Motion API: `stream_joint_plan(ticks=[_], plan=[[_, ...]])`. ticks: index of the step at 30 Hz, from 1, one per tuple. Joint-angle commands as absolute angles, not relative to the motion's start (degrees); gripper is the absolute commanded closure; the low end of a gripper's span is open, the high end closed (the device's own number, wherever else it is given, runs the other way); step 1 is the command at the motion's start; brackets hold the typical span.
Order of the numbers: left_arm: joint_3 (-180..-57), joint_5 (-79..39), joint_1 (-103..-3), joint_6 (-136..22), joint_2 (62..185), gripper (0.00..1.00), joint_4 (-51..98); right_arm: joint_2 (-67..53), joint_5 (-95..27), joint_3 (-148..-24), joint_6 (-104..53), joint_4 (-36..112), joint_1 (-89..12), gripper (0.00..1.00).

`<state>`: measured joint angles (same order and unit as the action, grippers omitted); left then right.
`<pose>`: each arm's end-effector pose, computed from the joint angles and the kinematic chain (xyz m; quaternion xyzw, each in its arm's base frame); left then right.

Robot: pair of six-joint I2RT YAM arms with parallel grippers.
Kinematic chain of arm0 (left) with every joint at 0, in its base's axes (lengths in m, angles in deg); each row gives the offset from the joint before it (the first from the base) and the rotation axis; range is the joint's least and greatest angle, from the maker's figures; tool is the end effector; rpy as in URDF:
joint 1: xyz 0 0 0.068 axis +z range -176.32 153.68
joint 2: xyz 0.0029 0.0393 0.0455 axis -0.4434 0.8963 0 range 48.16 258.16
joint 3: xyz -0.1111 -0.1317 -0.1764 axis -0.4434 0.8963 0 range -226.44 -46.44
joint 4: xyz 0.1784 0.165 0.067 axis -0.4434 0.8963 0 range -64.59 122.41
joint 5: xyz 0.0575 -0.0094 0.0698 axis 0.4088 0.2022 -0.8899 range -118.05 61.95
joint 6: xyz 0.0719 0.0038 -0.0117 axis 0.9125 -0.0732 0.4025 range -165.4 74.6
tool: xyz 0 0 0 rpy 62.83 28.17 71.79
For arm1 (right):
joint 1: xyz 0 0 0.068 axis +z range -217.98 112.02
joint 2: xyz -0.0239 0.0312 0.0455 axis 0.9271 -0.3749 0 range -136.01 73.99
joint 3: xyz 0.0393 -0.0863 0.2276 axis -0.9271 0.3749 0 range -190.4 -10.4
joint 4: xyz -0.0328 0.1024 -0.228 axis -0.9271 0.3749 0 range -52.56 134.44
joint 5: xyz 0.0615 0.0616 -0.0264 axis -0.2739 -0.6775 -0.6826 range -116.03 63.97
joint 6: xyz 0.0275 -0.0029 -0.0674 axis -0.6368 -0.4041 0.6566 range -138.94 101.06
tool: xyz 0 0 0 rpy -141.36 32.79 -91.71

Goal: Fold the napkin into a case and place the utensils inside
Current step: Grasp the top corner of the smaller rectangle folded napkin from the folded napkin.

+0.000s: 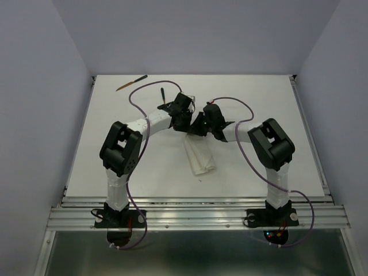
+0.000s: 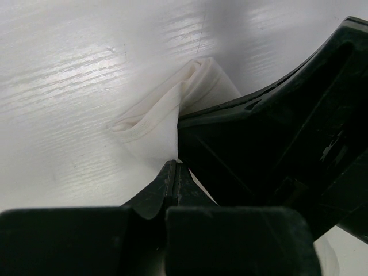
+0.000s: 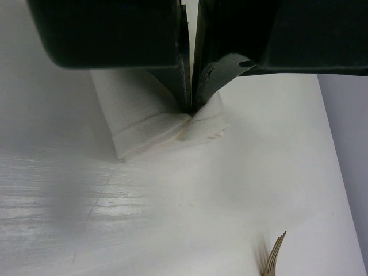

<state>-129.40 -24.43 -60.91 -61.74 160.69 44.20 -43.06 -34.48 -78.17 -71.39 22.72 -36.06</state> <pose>0.3552 -0.2495 0.1679 0.1593 0.9206 -0.1794 0.3081 0.3660 0.2385 0.1095 0.1236 0.8748 0.3598 0.3000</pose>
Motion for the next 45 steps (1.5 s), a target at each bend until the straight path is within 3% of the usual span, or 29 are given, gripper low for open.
stream_joint_plan(ticks=[1, 27, 45], plan=[[-131.6, -21.9, -61.4, -61.1, 157.2, 1.0, 43.9, -43.7, -32.2, -80.5, -72.3, 21.5, -36.3, 0.9], [-132.2, -20.8, -59.4, -60.6, 156.7, 1.0, 44.0, -30.5, -32.8, -71.8, -70.5, 21.1, -36.3, 0.89], [-131.8, -19.5, -59.1, -60.9, 157.1, 1.0, 43.6, -36.7, -34.4, -75.3, -69.0, 24.4, -36.9, 0.89]])
